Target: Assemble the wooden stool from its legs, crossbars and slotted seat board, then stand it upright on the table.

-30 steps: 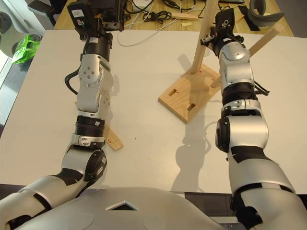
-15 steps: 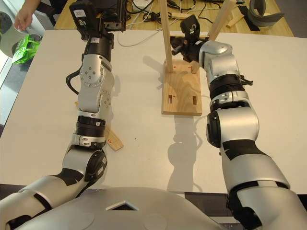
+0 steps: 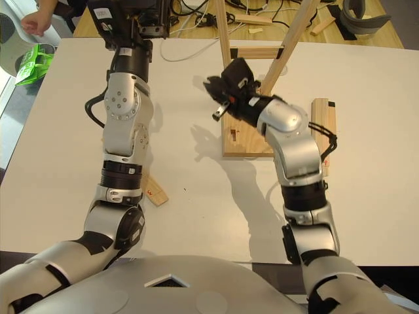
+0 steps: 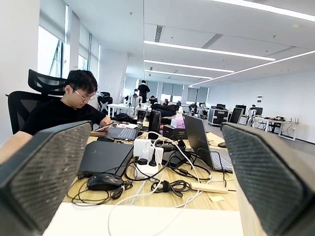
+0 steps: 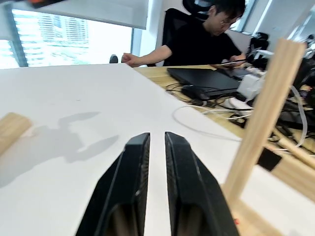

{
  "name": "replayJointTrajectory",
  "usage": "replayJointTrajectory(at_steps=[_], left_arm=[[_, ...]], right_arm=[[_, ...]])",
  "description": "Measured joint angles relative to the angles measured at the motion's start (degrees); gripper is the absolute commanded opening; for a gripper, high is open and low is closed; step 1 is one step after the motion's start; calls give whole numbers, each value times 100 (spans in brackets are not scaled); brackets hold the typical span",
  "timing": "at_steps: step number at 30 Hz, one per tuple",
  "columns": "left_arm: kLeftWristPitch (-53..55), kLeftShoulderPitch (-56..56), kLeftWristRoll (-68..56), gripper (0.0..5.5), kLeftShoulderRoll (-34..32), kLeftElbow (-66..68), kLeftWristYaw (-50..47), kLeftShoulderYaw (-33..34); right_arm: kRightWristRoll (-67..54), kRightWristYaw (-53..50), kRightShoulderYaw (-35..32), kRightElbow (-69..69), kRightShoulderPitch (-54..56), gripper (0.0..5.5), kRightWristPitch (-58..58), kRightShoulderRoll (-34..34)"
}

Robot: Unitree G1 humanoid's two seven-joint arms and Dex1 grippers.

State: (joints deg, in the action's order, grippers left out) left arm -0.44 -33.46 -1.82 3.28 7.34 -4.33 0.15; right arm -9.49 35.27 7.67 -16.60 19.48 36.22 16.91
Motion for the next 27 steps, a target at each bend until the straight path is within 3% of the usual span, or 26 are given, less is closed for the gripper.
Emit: replayJointTrajectory(at_steps=[3,6,13,18,27], left_arm=[[386,179,-21,485,-313,-657,204,94],[641,446,-39,485,-475,-1100,243,214],[1005,864,-36,485,-494,-1461,138,307],[1036,863,-36,485,-504,-1464,125,317],[1075,864,-32,485,-507,-1509,123,311]], right_arm=[[-121,-653,-841,-1017,-664,118,980,11],[92,-1253,-1873,-1276,-1177,157,1101,230],[331,-1574,-3517,-438,-2824,277,-547,584],[375,-1726,-3826,501,-3073,364,-1265,639],[181,-1925,-4045,1426,-2821,492,-1320,886]])
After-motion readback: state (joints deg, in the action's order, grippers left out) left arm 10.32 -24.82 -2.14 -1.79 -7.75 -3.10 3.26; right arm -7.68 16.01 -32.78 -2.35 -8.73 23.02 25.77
